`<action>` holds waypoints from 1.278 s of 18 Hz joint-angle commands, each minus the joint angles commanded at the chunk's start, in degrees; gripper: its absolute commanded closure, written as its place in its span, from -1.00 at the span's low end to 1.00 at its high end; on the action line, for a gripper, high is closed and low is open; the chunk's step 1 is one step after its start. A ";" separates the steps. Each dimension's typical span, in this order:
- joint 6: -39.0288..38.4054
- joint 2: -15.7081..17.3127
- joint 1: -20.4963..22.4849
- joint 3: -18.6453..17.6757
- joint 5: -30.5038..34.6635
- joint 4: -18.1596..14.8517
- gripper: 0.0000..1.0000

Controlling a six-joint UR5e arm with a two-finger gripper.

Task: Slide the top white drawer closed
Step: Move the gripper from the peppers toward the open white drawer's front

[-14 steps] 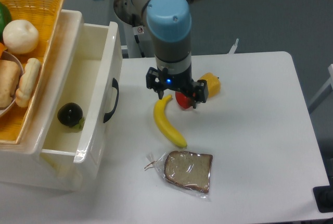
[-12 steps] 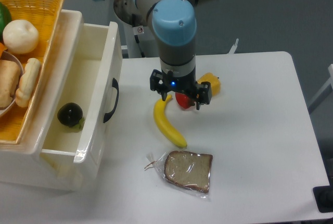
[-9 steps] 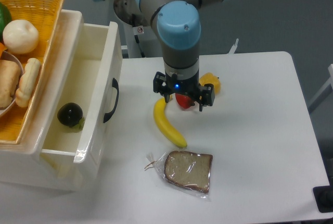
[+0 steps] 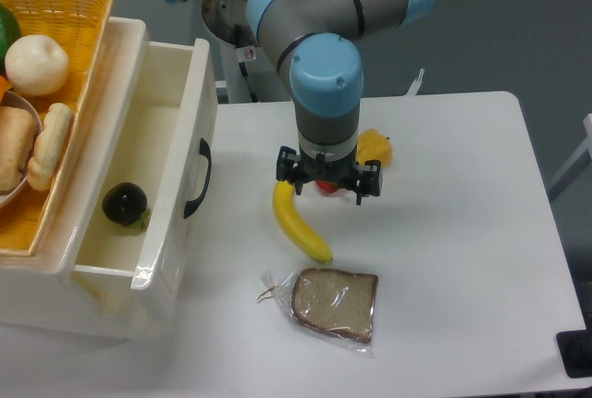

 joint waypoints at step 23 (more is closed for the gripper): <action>-2.81 -0.79 -4.30 -1.32 -12.48 -3.43 -1.00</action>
